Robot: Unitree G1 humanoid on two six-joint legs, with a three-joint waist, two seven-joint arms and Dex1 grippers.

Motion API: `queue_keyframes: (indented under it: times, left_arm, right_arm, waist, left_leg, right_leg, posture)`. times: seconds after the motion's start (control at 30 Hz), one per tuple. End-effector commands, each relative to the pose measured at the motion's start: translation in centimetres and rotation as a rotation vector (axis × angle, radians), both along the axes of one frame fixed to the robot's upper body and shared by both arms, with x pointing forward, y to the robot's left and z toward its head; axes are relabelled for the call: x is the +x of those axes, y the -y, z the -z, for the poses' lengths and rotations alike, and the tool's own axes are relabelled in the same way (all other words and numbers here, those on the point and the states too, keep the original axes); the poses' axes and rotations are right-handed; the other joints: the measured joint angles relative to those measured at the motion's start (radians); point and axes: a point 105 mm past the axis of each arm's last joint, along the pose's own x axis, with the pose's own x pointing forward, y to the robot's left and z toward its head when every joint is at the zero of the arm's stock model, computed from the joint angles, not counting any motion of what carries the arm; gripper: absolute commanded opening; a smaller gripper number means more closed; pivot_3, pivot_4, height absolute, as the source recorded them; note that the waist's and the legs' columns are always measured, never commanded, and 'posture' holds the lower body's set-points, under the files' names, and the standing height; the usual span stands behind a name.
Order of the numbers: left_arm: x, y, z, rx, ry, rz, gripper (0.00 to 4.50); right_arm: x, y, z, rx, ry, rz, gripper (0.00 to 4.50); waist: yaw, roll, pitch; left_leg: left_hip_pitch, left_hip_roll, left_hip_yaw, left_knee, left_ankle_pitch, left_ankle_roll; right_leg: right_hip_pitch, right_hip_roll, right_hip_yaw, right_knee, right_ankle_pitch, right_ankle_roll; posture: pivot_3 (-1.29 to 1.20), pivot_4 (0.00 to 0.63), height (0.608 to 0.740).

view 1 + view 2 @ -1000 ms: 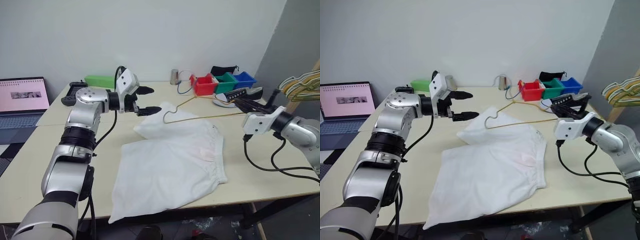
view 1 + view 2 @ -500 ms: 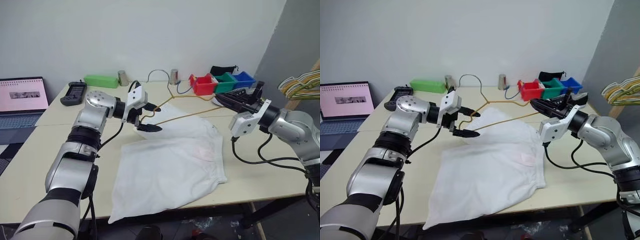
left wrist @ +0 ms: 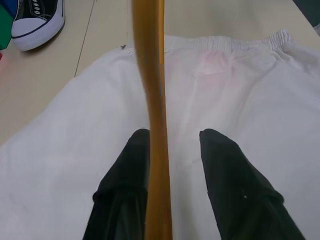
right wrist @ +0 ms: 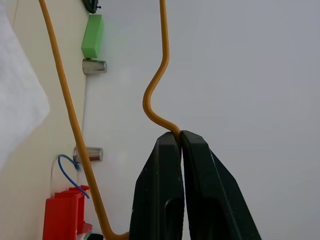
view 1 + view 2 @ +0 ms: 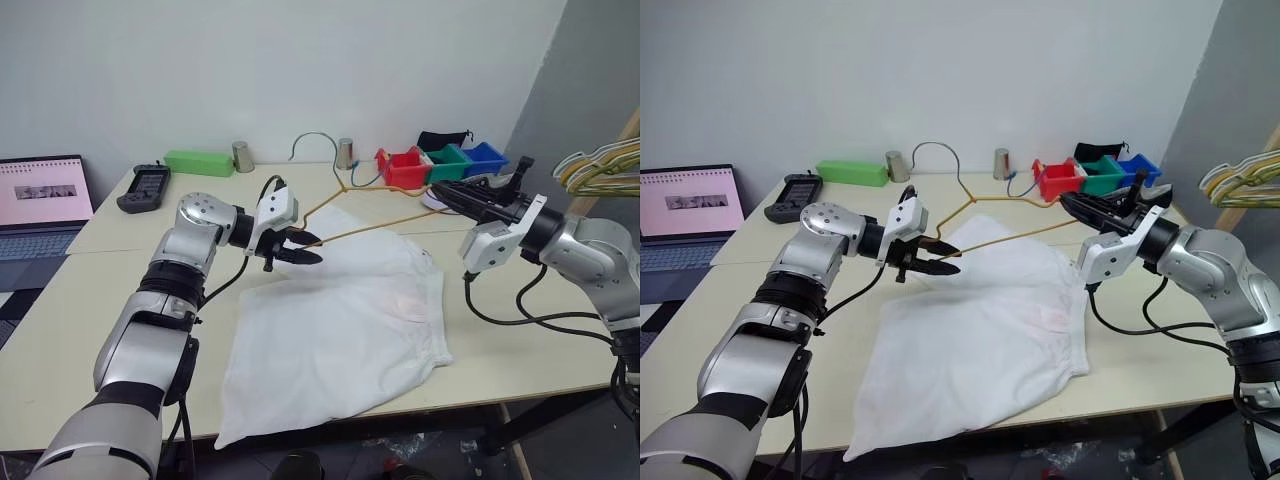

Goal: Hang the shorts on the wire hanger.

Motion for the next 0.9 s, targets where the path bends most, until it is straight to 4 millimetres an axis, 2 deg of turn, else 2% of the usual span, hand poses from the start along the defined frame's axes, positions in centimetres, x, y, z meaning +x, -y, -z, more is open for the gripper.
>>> queue_keyframes:
  times: [0.03, 0.13, 0.33, 0.4, 0.47, 0.6, 0.63, 0.77, 0.9]
  left_arm:
    - [0.2, 0.2, -1.2, -0.005, 0.046, 0.01, 0.66]
    - [0.3, 0.2, -1.4, -0.008, 0.054, 0.005, 0.04]
    - [1.0, 0.2, -1.5, 0.01, 0.098, -0.03, 0.0]
    - [1.4, 0.2, -1.5, 0.027, 0.132, -0.047, 0.0]
    - [1.9, 0.1, -1.4, 0.043, 0.175, -0.07, 0.0]
    - [3.1, 0.2, -1.8, 0.046, 0.307, -0.132, 0.0]
    - [3.4, 0.1, -1.8, 0.066, 0.35, -0.149, 0.0]
    - [4.1, -0.5, -1.5, 0.18, 0.537, -0.161, 0.0]
    - [3.9, 0.2, -1.9, 0.244, 0.717, -0.113, 0.0]
  right_arm:
    - [-0.2, 0.2, -1.7, 0.034, 0.064, 0.006, 0.0]
    - [-0.1, 0.2, -1.2, 0.032, 0.043, 0.014, 0.0]
    - [0.5, 0.6, -0.5, 0.022, -0.008, 0.051, 0.0]
    - [0.6, 0.6, 0.0, 0.017, -0.043, 0.058, 0.5]
    - [0.6, 0.7, 0.4, 0.014, -0.082, 0.063, 0.71]
    - [0.6, 1.3, 1.5, 0.016, -0.192, 0.09, 1.66]
    - [0.6, 1.6, 1.8, 0.034, -0.225, 0.104, 2.04]
    - [1.0, 2.2, 1.6, 0.14, -0.352, 0.166, 2.94]
    - [2.1, 2.7, 1.6, 0.238, -0.495, 0.258, 3.81]
  waist:
    - [0.0, 0.0, 0.0]
    - [0.001, 0.0, 0.0]
    - [0.001, 0.0, 0.0]
    - [0.001, 0.0, 0.0]
    - [0.001, 0.0, 0.0]
    - [0.003, 0.0, 0.0]
    - [0.004, 0.0, 0.0]
    - [0.008, 0.0, 0.0]
    - [0.014, 0.0, 0.0]
  left_leg:
    - [0.0, 0.0, 0.0, 0.0, 0.0, 0.0]
    - [0.0, 0.0, 0.0, 0.0, 0.0, 0.0]
    - [0.0, 0.0, 0.0, 0.0, 0.0, 0.0]
    - [0.0, 0.0, 0.0, 0.0, 0.0, 0.0]
    - [0.0, 0.0, 0.0, 0.0, 0.0, 0.0]
    - [0.001, 0.0, 0.0, 0.0, 0.0, 0.0]
    - [0.001, 0.001, 0.0, 0.0, 0.0, 0.0]
    - [0.001, 0.001, -0.001, 0.0, 0.0, 0.0]
    - [0.001, 0.001, -0.001, 0.0, 0.0, 0.0]
  right_leg:
    - [0.0, 0.0, 0.0, 0.0, 0.0, 0.0]
    - [0.0, 0.0, 0.0, 0.0, 0.0, 0.0]
    - [0.0, 0.0, 0.0, 0.0, 0.0, 0.0]
    - [0.0, 0.0, 0.0, 0.0, 0.0, 0.0]
    - [0.0, 0.0, 0.0, 0.0, 0.0, 0.0]
    - [0.0, 0.0, 0.0, 0.0, 0.0, 0.0]
    - [0.0, -0.001, 0.0, 0.0, 0.0, 0.0]
    - [0.0, -0.002, 0.0, 0.001, 0.0, 0.0]
    - [0.0, -0.002, 0.0, 0.001, 0.0, 0.0]
  posture:
    - [0.29, 0.0, 0.74]
    - [0.29, 0.0, 0.74]
    - [0.29, 0.0, 0.74]
    - [0.28, 0.0, 0.74]
    - [0.28, 0.0, 0.74]
    - [0.28, 0.0, 0.74]
    - [0.28, 0.0, 0.74]
    - [0.29, 0.0, 0.74]
    - [0.29, 0.0, 0.74]
